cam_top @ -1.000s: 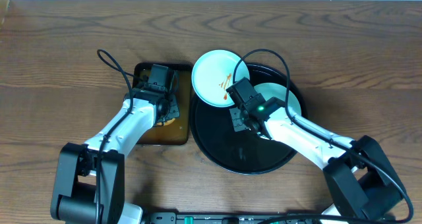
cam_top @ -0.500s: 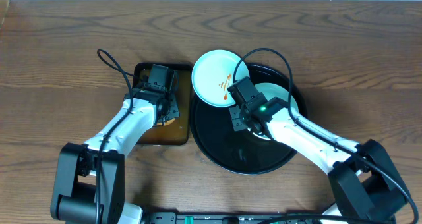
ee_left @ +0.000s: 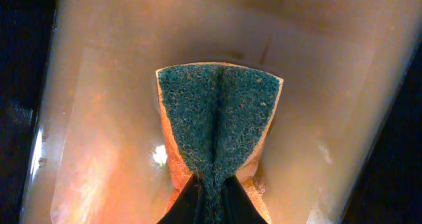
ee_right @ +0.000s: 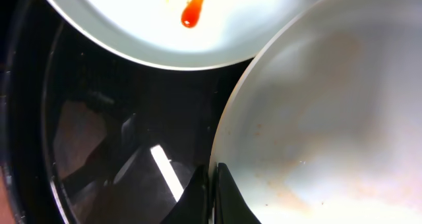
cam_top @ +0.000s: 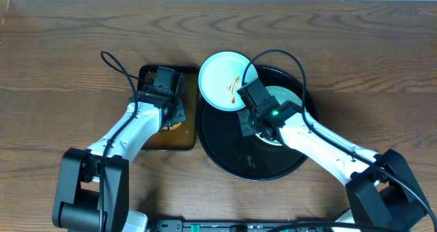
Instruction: Clean dirty plates on tray and stack at the side
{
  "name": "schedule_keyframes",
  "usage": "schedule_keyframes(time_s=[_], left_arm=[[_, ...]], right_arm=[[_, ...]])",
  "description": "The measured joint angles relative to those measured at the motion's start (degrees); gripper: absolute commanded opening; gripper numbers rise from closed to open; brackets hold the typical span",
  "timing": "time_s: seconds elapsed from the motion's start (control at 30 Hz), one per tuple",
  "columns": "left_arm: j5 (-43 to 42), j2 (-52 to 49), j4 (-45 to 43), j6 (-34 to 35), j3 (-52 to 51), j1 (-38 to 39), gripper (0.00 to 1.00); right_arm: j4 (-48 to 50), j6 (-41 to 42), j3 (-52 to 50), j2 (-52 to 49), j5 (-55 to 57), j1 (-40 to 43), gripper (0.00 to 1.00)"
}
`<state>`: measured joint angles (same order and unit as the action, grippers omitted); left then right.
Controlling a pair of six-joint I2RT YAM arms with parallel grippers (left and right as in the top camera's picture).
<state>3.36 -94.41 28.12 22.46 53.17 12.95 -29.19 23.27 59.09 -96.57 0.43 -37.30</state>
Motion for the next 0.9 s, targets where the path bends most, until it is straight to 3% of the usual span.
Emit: schedule_keyframes(time_s=[0.9], left_arm=[[0.0, 0.0, 0.0, 0.0, 0.0, 0.0, 0.08]], right_arm=[[-0.6, 0.2, 0.0, 4.6, -2.8, 0.0, 0.01]])
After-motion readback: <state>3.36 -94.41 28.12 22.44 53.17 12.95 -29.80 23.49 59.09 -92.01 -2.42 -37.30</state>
